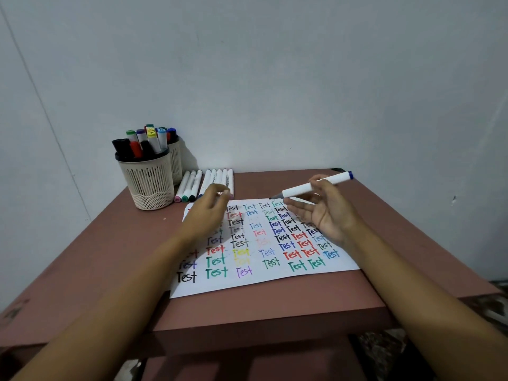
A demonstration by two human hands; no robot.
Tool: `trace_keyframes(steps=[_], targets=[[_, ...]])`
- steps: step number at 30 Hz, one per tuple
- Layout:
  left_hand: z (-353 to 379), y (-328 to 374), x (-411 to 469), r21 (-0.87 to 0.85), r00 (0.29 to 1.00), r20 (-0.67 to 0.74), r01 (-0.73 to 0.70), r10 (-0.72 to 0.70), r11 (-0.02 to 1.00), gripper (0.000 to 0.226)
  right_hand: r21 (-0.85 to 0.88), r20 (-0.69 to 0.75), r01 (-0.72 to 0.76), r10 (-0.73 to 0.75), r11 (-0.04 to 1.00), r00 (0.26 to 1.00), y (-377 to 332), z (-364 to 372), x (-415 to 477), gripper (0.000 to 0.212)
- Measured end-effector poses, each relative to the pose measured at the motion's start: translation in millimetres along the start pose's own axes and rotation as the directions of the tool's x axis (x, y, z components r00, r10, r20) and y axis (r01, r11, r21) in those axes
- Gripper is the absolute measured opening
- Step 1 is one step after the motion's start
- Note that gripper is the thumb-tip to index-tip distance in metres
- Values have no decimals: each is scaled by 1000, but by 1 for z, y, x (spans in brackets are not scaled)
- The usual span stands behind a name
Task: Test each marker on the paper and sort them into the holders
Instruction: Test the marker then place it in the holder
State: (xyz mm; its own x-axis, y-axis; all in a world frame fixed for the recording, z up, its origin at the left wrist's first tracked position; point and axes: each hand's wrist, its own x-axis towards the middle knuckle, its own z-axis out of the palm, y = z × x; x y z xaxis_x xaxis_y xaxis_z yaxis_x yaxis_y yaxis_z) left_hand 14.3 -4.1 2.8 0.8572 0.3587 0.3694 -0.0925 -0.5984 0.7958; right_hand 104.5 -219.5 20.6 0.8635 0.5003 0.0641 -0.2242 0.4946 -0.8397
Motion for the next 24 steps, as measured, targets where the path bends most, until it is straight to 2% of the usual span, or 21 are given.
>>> trace_keyframes(steps=[3,7,9,13,17,21,24], targets=[[-4,-8,5,-129,995,-43,87,-94,988,24,-57,-67,75,-79,996,995,-1,-5,5,23],[-6,-10,7,-118,992,-43,115,-121,986,28,-287,-230,140,-210,948,950,-5,-15,6,18],[-6,-12,8,-95,991,-42,121,-125,988,26,-362,-265,113,-218,925,939,-6,-18,7,13],[-6,-15,10,-106,990,-62,123,-130,987,22,-540,-332,60,-278,839,901,-4,-23,12,23],[-7,-16,9,13,994,-61,96,-95,995,28,-654,-408,21,-376,756,832,0,-26,11,33],[-7,-17,9,38,994,-39,101,-100,994,32,-745,-439,-38,-447,666,779,-1,-23,6,24],[-8,-16,8,37,994,-39,101,-100,994,31,-772,-439,-56,-467,633,767,-1,-24,5,21]])
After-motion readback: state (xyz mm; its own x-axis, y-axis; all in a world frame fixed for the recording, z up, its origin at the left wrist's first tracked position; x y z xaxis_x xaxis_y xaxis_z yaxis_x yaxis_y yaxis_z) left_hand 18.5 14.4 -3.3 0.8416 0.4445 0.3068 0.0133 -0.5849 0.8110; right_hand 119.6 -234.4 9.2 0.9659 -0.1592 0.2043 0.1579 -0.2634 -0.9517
